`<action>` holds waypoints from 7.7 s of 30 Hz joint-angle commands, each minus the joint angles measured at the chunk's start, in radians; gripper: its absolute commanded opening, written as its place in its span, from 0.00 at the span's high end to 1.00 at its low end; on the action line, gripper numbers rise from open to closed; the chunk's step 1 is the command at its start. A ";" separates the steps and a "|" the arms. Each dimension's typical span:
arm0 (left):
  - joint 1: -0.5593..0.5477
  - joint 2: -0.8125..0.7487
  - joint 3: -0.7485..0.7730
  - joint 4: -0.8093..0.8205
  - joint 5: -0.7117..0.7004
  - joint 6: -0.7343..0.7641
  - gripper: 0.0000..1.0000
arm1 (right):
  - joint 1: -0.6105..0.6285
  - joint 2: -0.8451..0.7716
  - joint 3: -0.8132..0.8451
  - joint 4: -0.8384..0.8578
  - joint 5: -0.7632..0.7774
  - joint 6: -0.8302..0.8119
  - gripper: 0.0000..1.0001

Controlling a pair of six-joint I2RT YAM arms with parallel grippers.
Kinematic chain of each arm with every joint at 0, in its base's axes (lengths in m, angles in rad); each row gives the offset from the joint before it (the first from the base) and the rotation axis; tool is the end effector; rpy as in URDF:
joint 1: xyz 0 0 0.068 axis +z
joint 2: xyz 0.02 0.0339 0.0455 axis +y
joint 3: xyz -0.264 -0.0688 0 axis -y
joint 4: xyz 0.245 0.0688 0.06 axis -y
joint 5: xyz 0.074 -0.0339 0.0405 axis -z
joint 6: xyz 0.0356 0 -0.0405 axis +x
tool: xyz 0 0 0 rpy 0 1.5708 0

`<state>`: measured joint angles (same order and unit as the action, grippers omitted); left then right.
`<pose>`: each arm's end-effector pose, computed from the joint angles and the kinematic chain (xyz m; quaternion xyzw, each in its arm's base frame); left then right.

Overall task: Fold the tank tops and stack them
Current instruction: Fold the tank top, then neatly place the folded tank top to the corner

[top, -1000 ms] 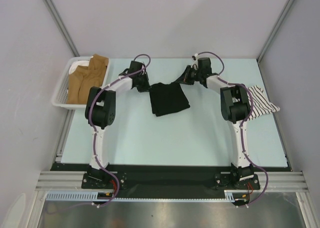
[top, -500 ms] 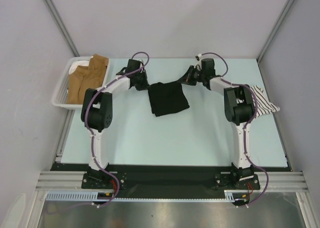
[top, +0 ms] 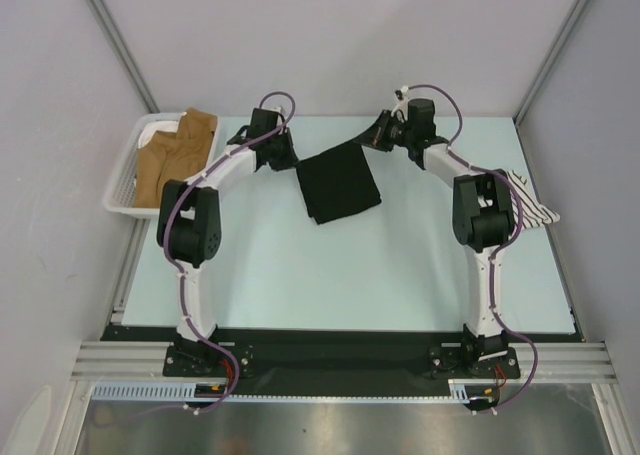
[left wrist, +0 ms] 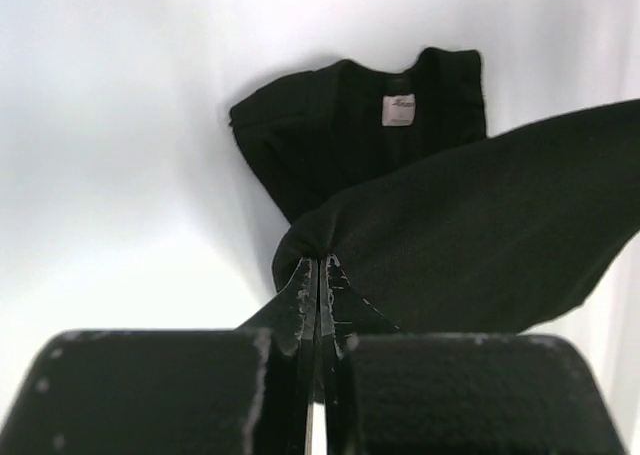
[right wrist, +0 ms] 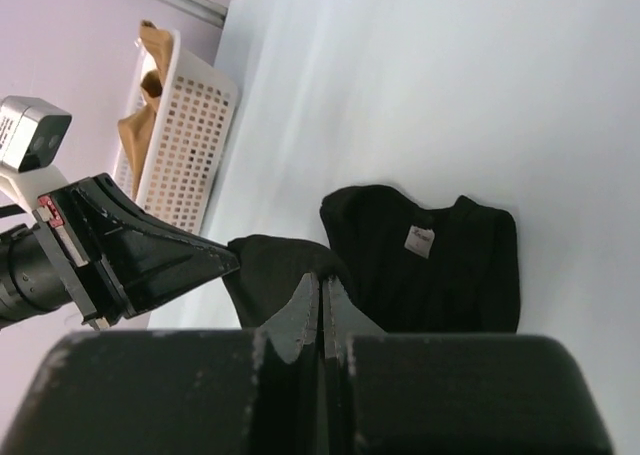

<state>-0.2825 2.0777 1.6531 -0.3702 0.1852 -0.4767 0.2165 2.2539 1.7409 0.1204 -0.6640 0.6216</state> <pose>0.4519 -0.1380 0.2203 -0.0545 0.9208 -0.2191 0.3182 0.5069 0.1340 0.2113 -0.0193 0.8064 0.4613 0.3696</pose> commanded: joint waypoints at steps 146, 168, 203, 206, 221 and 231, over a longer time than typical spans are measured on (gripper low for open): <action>-0.159 -0.252 -0.670 0.582 -0.107 -0.252 0.64 | -0.086 -0.306 -0.949 0.632 -0.094 0.296 1.00; -0.190 -0.743 -0.872 0.395 -0.102 -0.146 0.26 | -0.192 -0.547 -0.423 -0.577 1.170 -0.068 0.23; -0.204 -0.769 -0.920 0.379 -0.085 -0.128 0.26 | -0.111 -0.373 -0.420 -0.585 0.983 -0.129 1.00; -0.205 -0.772 -0.921 0.378 -0.086 -0.128 0.26 | -0.034 -0.476 -0.582 -0.551 0.948 -0.120 1.00; -0.219 -0.736 -0.946 0.379 -0.085 -0.143 0.25 | 0.291 -1.000 -1.002 -0.671 0.966 -0.011 0.31; -0.219 -0.624 -0.886 0.413 -0.058 -0.157 0.15 | 0.209 -0.885 -0.776 -0.535 0.634 -0.146 0.30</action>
<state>-0.4953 1.4345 0.7162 -0.0093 0.1093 -0.6285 0.4603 1.2682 0.8940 -0.4995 0.1371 0.5282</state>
